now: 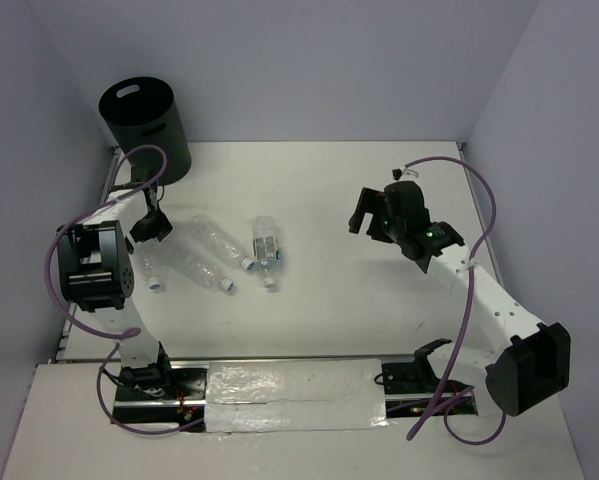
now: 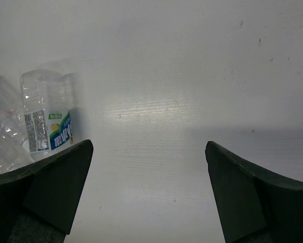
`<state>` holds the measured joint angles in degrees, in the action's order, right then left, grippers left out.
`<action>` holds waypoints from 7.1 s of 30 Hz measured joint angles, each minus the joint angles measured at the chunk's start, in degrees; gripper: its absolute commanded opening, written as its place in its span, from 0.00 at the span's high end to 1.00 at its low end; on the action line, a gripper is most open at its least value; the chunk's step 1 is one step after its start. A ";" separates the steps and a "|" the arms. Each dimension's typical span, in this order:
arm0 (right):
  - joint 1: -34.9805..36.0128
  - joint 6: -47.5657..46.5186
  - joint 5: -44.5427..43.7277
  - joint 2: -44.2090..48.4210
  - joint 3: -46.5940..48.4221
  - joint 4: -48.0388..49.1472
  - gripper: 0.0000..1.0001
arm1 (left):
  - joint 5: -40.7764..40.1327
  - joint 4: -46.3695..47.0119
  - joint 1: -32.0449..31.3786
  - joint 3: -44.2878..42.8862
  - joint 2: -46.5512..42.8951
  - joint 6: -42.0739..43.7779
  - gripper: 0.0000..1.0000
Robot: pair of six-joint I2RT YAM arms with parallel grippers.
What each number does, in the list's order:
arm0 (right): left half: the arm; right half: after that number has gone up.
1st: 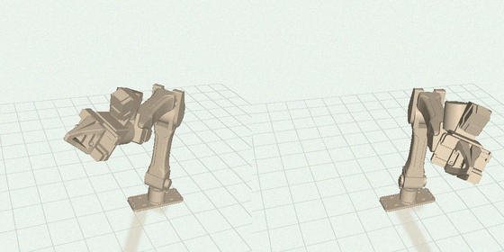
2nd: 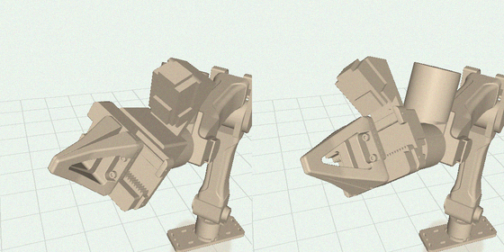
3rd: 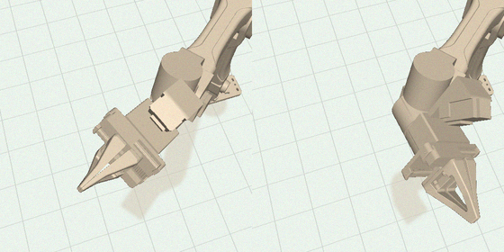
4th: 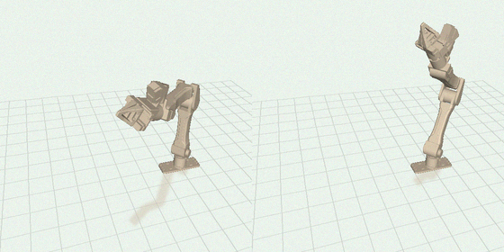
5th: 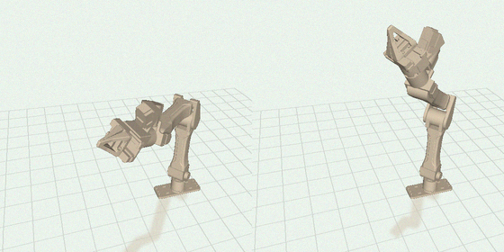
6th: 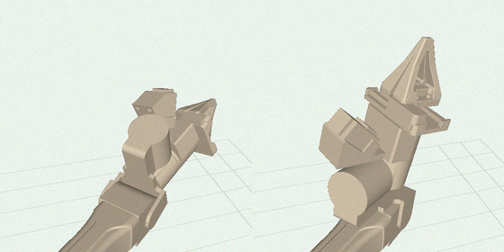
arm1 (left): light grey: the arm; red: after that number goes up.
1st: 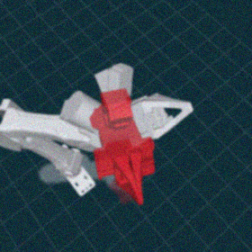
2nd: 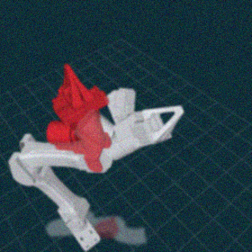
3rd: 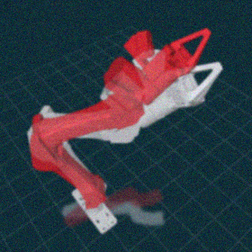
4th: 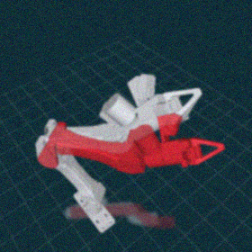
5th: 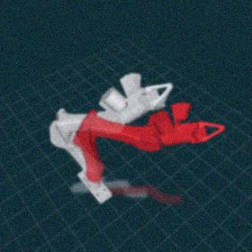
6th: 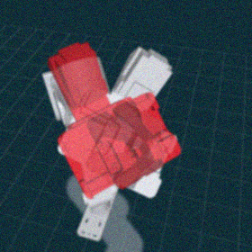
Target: Put the plastic bottles in the bin
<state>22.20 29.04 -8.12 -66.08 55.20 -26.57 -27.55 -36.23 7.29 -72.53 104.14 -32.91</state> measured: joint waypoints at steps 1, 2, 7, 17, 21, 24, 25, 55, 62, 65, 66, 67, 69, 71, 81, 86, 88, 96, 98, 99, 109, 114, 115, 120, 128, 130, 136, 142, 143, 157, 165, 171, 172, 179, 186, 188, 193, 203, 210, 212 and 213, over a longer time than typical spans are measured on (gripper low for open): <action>0.15 0.15 0.07 -0.11 0.00 0.00 0.00 | 0.57 0.35 0.22 0.00 0.52 0.07 0.14; 0.28 0.37 0.15 -0.20 0.00 0.00 0.00 | 1.07 0.72 0.44 0.00 0.90 0.11 0.16; 0.55 1.05 0.28 -0.52 0.42 -0.04 0.00 | 1.77 1.55 0.79 0.00 1.38 0.13 0.34; 0.66 1.53 0.57 -0.85 1.16 0.04 0.00 | 1.16 -4.81 0.83 -5.68 -5.40 0.15 0.40; 1.05 1.92 1.03 -0.90 1.16 0.20 0.00 | 4.17 -5.49 0.83 -17.51 -11.78 1.64 0.41; 1.18 2.05 1.05 -0.85 1.16 0.22 0.00 | 8.26 -3.54 0.81 -26.32 -16.06 3.39 0.42; 1.20 2.08 1.03 -0.79 1.16 0.22 0.00 | 9.42 -2.29 0.76 -29.22 -16.87 4.35 0.42; 1.36 4.15 -0.26 3.45 0.98 -1.84 0.00 | 13.16 41.57 0.74 -49.57 11.32 11.78 0.15; 1.42 4.17 0.00 1.16 0.98 -1.81 0.00 | 13.05 45.18 1.29 -46.07 11.41 11.96 0.01; 1.42 4.15 0.00 1.03 0.98 -1.81 0.00 | 14.40 43.34 1.42 -46.53 11.43 11.93 0.01; 1.42 4.15 -0.02 1.03 0.98 -1.81 0.00 | 14.88 41.97 1.42 -47.32 11.43 11.91 0.01; 1.42 4.17 -0.02 1.03 0.98 -1.79 0.00 | 15.32 40.54 1.31 -47.98 11.34 11.89 0.01; 1.42 4.17 -0.02 1.14 0.98 -1.81 0.00 | 14.73 35.41 0.39 -48.37 9.81 11.98 0.01; 1.42 4.22 -0.02 1.57 0.92 -1.79 0.00 | 13.18 31.19 -1.64 -46.45 5.95 12.11 0.01; 1.79 4.35 0.15 6.78 0.61 -2.03 0.00 | 4.63 16.00 -20.98 -4.70 -33.31 1.95 0.03; 1.97 4.46 -0.02 8.02 0.46 -2.19 0.00 | 4.57 8.63 -21.38 10.36 -36.76 -8.33 0.09; 2.05 4.72 0.04 8.26 -0.24 -2.14 0.00 | 5.42 6.69 -21.79 15.08 -36.76 -11.15 0.10; 2.93 6.05 0.39 8.76 -2.34 -3.08 0.00 | 10.23 6.75 -22.08 27.89 -36.17 -18.60 0.05; 3.08 6.05 0.42 8.74 -2.34 -3.13 0.00 | 11.19 7.87 -22.08 29.09 -34.49 -19.54 0.05; 3.10 6.03 0.42 8.72 -2.34 -3.15 0.00 | 11.54 8.63 -22.08 29.49 -33.27 -19.80 0.07; 4.09 6.56 0.13 8.02 -2.67 -3.23 0.00 | 12.02 14.08 -22.08 31.30 -25.59 -22.12 0.43; 4.31 6.73 -0.24 8.02 -2.84 -3.65 0.00 | 9.33 6.75 -22.08 27.45 -31.47 -21.64 0.43; 4.31 6.73 -0.33 8.02 -2.84 -3.67 0.00 | 8.31 4.87 -22.08 25.00 -33.18 -20.90 0.43; 4.46 7.21 -1.07 8.02 -2.86 -3.69 0.00 | 1.55 3.54 -22.08 5.70 -39.10 -9.88 0.47; 4.76 8.61 -1.31 8.02 -2.99 -3.67 0.00 | -11.45 14.12 -18.75 -29.92 -23.41 9.66 0.43; 4.83 8.96 -1.29 8.02 -2.99 -3.65 0.00 | -11.63 16.74 -16.70 -36.11 -17.66 12.20 0.41; 4.94 9.92 -1.03 7.10 -2.32 -3.50 0.00 | -10.75 19.65 -12.13 -53.83 2.21 17.77 0.38; 5.05 10.10 -0.81 3.39 -0.63 -2.82 0.00 | -7.58 21.24 -9.55 -58.14 12.37 20.65 0.38; 5.05 10.10 -0.68 2.60 -0.52 -2.51 0.00 | -6.62 21.42 -9.07 -58.14 13.09 20.26 0.38; 5.42 10.05 -0.02 -1.68 -0.52 -2.14 0.00 | 2.19 26.60 -2.27 -59.01 20.06 16.11 0.33; 6.19 10.12 -0.26 -1.66 -0.52 -2.16 0.00 | 3.34 25.75 -3.13 -56.43 22.45 16.17 0.01; 6.82 10.16 -1.33 -1.29 -0.52 -2.23 0.00 | 1.90 23.39 -5.55 -50.88 17.49 17.88 0.01; 6.86 10.19 -1.51 -1.09 -0.52 -2.23 0.00 | 0.59 22.97 -6.99 -48.87 15.30 18.58 0.01; 7.19 10.36 -2.78 2.80 -0.52 -2.54 0.00 | -9.14 19.67 -28.00 -36.92 -2.36 20.65 0.01; 7.30 10.34 -4.13 5.90 -0.55 -3.52 0.00 | -6.64 11.52 -31.67 -18.49 -13.68 6.75 0.02; 7.30 10.34 -4.33 6.25 -0.87 -3.48 0.00 | -5.49 9.29 -31.34 -13.31 -13.94 2.97 0.03; 7.30 10.36 -4.46 6.56 -1.64 -3.72 0.00 | -1.07 4.98 -31.67 -4.87 -12.17 -5.79 0.04; 7.56 10.36 -4.28 6.56 -1.66 -3.72 0.00 | -2.45 -1.27 -31.85 -3.96 -5.99 -22.47 0.01; 7.61 10.34 -4.09 6.56 -1.84 -3.72 0.00 | -2.64 -0.92 -29.22 -0.98 -0.98 -27.39 0.04; 7.63 10.34 -4.07 6.56 -2.03 -3.82 0.00 | -2.08 0.07 -28.24 0.48 -0.20 -27.52 0.12; 7.65 10.34 -4.07 6.56 -2.03 -3.89 0.00 | -1.88 0.55 -27.76 0.79 0.37 -27.52 0.21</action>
<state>29.85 39.38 -12.19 -59.53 53.17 -30.46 -29.43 -35.68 -20.47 -71.75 104.51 -60.42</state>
